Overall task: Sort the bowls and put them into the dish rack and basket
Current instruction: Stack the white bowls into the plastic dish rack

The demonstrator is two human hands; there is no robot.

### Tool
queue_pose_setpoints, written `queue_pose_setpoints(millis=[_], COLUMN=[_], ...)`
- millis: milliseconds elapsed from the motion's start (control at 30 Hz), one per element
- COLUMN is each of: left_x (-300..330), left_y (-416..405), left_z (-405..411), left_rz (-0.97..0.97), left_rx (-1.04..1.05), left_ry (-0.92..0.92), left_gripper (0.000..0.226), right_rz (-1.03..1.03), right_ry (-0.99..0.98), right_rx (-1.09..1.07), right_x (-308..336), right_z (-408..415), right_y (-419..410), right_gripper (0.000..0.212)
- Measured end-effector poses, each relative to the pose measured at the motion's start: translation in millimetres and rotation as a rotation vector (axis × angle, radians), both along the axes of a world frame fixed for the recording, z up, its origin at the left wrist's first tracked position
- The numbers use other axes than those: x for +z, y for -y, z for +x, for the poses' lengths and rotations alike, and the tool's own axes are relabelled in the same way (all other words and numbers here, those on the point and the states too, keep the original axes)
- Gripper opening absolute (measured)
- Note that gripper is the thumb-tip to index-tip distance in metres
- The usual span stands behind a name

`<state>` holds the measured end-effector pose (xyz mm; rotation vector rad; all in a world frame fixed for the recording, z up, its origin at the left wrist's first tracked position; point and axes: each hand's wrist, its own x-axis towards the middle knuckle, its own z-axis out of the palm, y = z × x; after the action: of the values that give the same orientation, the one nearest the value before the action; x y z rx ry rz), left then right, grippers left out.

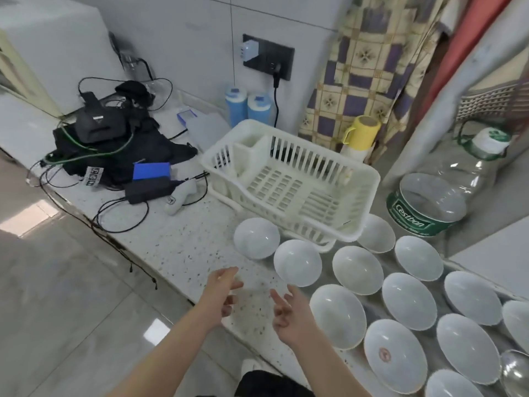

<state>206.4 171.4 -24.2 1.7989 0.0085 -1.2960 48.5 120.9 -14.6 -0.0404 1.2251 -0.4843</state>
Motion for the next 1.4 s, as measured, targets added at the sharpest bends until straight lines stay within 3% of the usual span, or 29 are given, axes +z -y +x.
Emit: queue_pose_setpoints(millis=[200,300,600,800,967,1100,1233,1333,1400], left_x=[-14.0,-20.8,-11.4,-11.5,-9.6,10.2,42.1,67.6,81.1], left_y=[36.8,50.5,76.8,89.0,80.7,70.7,68.0,77.0,88.3], left_z=[41.2,60.3,86.8,96.6,115.7,137.2,156.5,163.2,164.6], left_rz=[0.034,0.051,-0.052,-0.063,-0.062,-0.097,-0.160,-0.234,-0.281], left_rx=[-0.193,-0.314,-0.543,-0.698,-0.789,-0.869,-0.928,-0.910,-0.871], left_ry=[0.005,-0.006,-0.175,-0.140,-0.043,-0.015,-0.066,-0.107,-0.102], left_gripper=[0.052,0.045,0.024,0.019,0.022,0.025,0.028,0.029,0.028], right_rz=[-0.085,-0.114,-0.125,-0.099,-0.164,-0.306,-0.506,-0.636,-0.689], right_ry=[-0.158,-0.197,-0.413,-0.397,-0.449,-0.523,-0.570,-0.611,-0.676], right_rx=[-0.153,-0.236,-0.420,-0.554,-0.639,-0.705,-0.746,-0.691,-0.605], right_x=[-12.8,-17.4,-10.5,-3.8,17.2,44.4,79.9,104.9,116.6], right_z=[22.0,33.7,60.4,74.9,88.6,94.0,91.8,87.9,84.9], right_y=[6.2,4.9,8.2,-8.6,-29.5,-35.6,-12.3,21.6,47.4], right_gripper=[0.027,0.033,0.028,0.011,0.013,0.012,0.033,0.042,0.036])
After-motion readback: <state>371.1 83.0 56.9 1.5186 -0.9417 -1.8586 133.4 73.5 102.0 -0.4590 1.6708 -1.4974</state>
